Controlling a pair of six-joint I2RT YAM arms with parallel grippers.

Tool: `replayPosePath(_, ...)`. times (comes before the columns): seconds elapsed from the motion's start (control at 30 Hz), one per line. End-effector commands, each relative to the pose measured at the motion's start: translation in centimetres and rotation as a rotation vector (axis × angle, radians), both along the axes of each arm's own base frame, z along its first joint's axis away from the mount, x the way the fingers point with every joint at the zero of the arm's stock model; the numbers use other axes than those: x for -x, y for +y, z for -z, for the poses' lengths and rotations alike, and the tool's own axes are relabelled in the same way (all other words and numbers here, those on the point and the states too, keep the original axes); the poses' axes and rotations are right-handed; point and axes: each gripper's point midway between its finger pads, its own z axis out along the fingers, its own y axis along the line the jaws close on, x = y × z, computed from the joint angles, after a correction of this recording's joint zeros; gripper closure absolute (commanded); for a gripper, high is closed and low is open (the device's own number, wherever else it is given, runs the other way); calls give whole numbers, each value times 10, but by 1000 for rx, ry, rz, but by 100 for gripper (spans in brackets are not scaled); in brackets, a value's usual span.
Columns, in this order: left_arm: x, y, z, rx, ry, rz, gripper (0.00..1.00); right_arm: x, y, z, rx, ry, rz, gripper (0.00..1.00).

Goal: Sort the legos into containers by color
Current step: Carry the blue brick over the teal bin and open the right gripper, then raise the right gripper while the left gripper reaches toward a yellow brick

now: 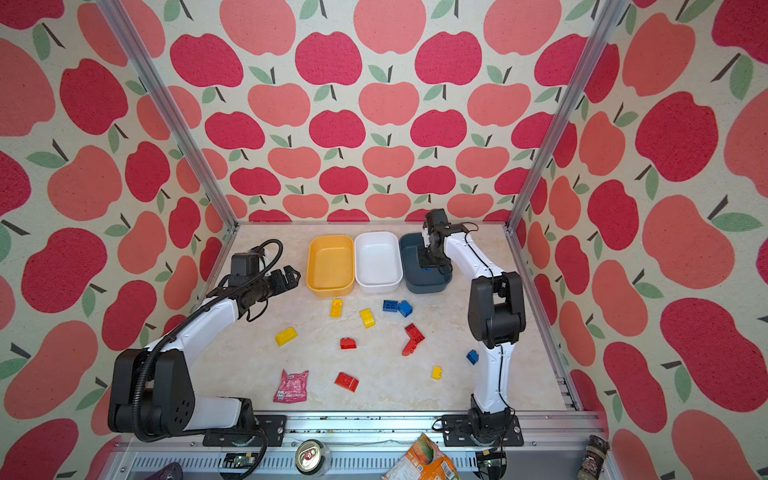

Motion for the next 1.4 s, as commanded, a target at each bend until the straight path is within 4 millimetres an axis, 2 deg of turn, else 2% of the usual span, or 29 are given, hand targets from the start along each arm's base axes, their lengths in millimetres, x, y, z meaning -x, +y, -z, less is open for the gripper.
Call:
replayPosePath(0.0,19,3,10,-17,59,-7,1,2,5,4,15,30,-32,66)
replayPosePath(0.07,27,4,13,-23,80,-7,1,2,6,4,18,30,-35,56)
replayPosePath(0.17,38,6,21,-33,119,-9,1,1,7,1,16,21,-38,49)
replayPosePath(0.5,67,6,34,-52,261,-77,0,10,4,-10,22,9,-60,44)
replayPosePath(0.63,84,15,38,-47,390,-223,5,20,0,-18,20,0,-65,42)
replayPosePath(0.83,107,8,43,100,585,-459,13,46,-6,-25,12,18,-71,34)
replayPosePath(0.97,109,-2,41,186,607,-614,16,63,-10,-30,2,30,-68,24)
replayPosePath(1.1,121,1,44,212,665,-800,20,78,-10,-35,-27,38,-64,12)
replayPosePath(1.23,133,6,43,202,674,-944,22,89,-12,-39,-42,43,-67,6)
replayPosePath(1.37,139,7,46,252,666,-1078,24,98,-14,-42,-59,47,-66,5)
